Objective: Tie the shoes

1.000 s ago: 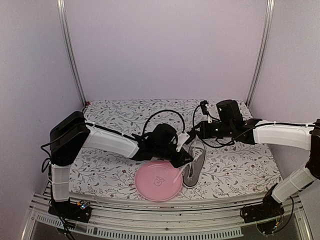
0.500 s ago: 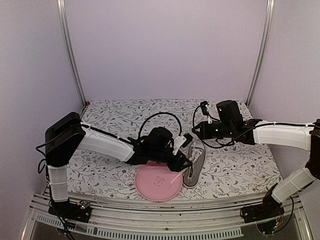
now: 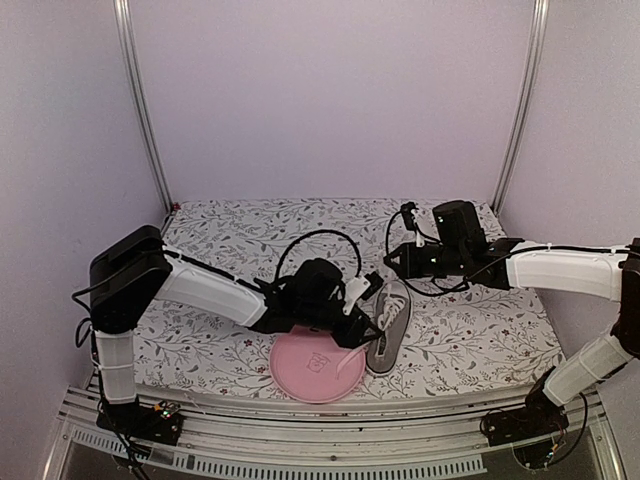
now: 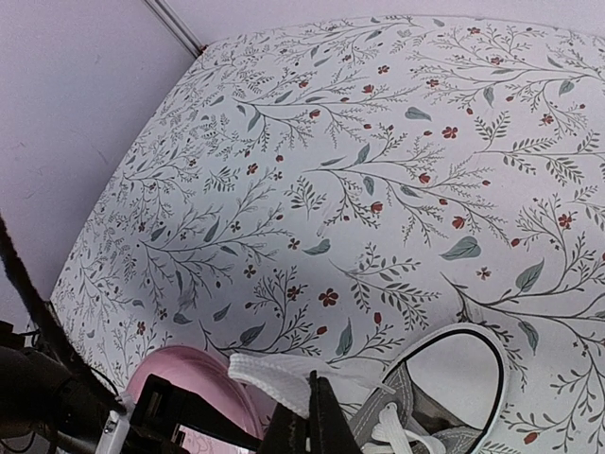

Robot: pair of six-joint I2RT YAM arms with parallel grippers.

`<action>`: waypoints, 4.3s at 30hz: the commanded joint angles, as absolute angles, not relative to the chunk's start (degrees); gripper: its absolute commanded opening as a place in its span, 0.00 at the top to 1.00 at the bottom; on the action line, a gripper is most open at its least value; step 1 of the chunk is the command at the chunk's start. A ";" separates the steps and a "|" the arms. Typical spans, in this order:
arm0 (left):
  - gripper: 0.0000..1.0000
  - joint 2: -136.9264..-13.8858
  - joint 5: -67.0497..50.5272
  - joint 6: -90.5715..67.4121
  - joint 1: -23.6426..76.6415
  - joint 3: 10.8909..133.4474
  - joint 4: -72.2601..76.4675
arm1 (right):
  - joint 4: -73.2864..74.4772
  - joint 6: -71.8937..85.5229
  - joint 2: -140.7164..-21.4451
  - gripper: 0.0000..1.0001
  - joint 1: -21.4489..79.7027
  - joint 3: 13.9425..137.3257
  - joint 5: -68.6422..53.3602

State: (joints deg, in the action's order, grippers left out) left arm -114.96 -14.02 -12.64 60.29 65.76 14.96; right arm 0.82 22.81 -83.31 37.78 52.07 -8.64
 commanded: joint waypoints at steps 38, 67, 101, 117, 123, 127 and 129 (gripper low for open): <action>0.96 -115.92 -12.78 -17.17 63.31 64.60 15.57 | 0.05 23.79 -80.46 0.98 37.35 50.89 -6.27; 1.00 -96.84 6.95 -21.38 55.27 52.70 7.63 | 21.99 38.39 -67.59 0.98 37.27 42.05 11.99; 1.00 -102.13 -5.81 -11.55 49.78 48.78 9.68 | 15.78 48.02 -67.70 0.98 34.45 27.58 6.03; 0.40 -110.92 -20.96 -0.26 52.85 66.16 7.40 | 13.98 44.99 -63.54 0.98 34.27 28.61 3.79; 0.40 -117.23 -22.12 1.44 53.26 70.23 6.93 | 13.89 45.09 -63.24 0.98 34.03 28.59 3.65; 0.43 -119.07 -20.31 1.89 53.27 71.09 7.27 | 13.82 45.02 -63.02 0.98 33.84 28.64 3.44; 0.51 -119.35 -20.22 1.77 53.27 71.06 7.49 | 13.80 45.00 -62.98 0.98 33.75 28.64 3.49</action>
State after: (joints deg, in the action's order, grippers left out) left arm -118.76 -20.38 0.34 52.93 69.41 7.40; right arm 14.92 45.58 -64.03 34.33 28.40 3.88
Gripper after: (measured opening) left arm 0.552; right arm 0.023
